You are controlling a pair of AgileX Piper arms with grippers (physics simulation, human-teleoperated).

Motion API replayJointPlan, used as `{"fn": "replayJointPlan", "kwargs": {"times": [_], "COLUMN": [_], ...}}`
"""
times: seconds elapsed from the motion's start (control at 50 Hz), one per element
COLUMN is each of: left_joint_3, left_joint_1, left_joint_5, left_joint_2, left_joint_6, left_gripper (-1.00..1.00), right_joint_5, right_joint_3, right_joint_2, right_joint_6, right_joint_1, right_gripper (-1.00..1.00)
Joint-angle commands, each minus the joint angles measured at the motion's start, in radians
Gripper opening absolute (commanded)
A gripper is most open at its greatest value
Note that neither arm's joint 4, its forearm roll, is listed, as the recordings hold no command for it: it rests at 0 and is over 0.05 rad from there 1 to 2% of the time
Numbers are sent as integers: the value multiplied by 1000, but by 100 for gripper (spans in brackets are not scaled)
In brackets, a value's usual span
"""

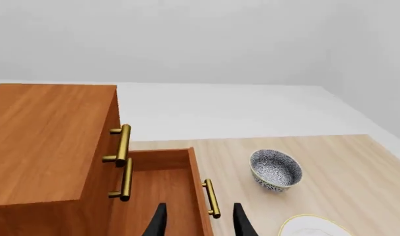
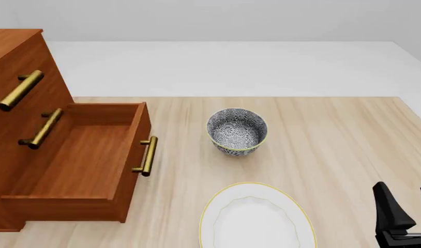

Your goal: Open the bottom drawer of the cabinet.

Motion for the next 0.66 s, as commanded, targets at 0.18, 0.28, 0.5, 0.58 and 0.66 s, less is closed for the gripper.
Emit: {"fn": "replayJointPlan", "kwargs": {"times": [0.18, 0.28, 0.5, 0.58, 0.66], "left_joint_3": [-250, -350, -551, -633, -688], "left_joint_1": [32, 56, 71, 72, 69], "left_joint_5": [186, 226, 359, 416, 451], "left_joint_2": [-188, -188, -188, -188, -188], "left_joint_6": [-6, 30, 9, 12, 20], "left_gripper": [100, 100, 100, 100, 100], "right_joint_5": [0, 0, 0, 0, 0], "right_joint_3": [0, 0, 0, 0, 0], "right_joint_2": [0, 0, 0, 0, 0], "right_joint_6": [0, 0, 0, 0, 0], "right_joint_1": [0, 0, 0, 0, 0], "right_gripper": [100, 100, 100, 100, 100]}}
